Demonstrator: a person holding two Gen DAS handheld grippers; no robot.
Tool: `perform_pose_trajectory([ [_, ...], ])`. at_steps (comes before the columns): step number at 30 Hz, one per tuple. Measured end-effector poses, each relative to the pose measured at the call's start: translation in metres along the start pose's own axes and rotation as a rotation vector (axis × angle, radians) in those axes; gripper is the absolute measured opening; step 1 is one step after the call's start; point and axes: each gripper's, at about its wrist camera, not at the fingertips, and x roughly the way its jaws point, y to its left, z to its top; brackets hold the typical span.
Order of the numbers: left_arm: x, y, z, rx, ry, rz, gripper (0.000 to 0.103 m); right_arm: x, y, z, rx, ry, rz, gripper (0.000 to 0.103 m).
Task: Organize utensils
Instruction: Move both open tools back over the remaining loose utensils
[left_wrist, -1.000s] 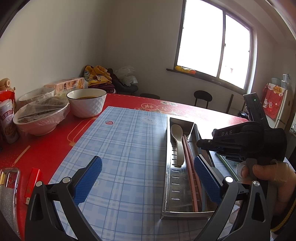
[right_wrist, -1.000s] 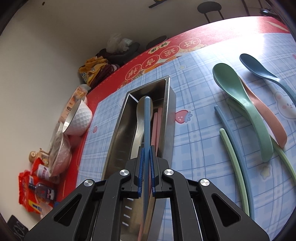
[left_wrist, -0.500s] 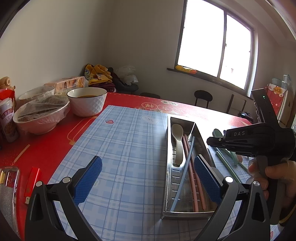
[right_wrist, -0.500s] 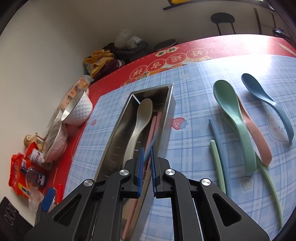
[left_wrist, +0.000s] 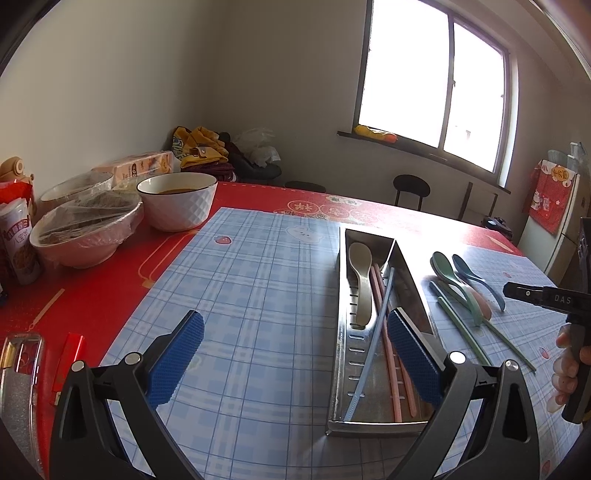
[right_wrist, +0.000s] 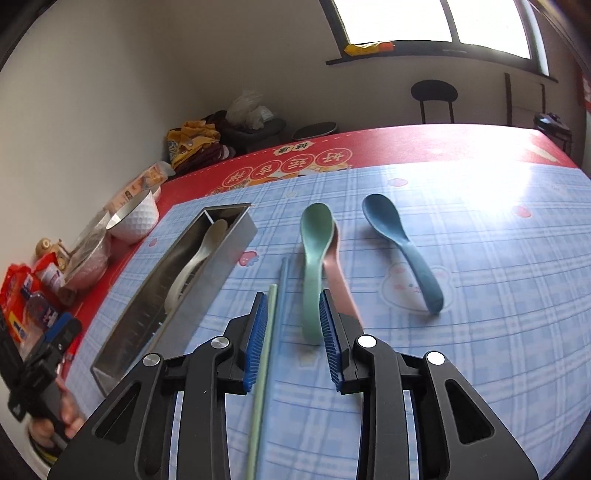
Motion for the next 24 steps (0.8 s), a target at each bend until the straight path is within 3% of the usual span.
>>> perform_pose_trajectory([
  [4,-0.002,-0.011,-0.001,0.041,0.007,0.025,0.097,-0.013,-0.026,-0.006,-0.015,-0.017,0.005,0.036],
  [6,-0.009,-0.022,0.000,0.074,-0.006,0.048,0.092,-0.018,-0.038,-0.007,-0.010,-0.031,0.016,0.036],
  [13,-0.040,-0.073,0.018,0.069,-0.014,-0.059,0.073,-0.022,-0.061,-0.006,0.020,-0.066,0.039,0.036],
  [16,-0.036,-0.108,0.019,0.121,0.041,-0.091,0.065,-0.020,-0.064,-0.005,0.029,-0.073,0.065,0.036],
  [18,-0.027,-0.130,0.018,0.135,0.091,-0.121,0.052,-0.019,-0.063,-0.006,0.023,-0.070,0.064,0.036],
  [21,-0.009,-0.155,0.012,0.128,0.168,-0.162,0.043,-0.018,-0.064,-0.009,0.024,-0.065,0.079,0.036],
  [24,0.012,-0.177,0.002,0.147,0.228,-0.161,0.036,-0.022,-0.069,-0.010,0.053,-0.079,0.092,0.036],
])
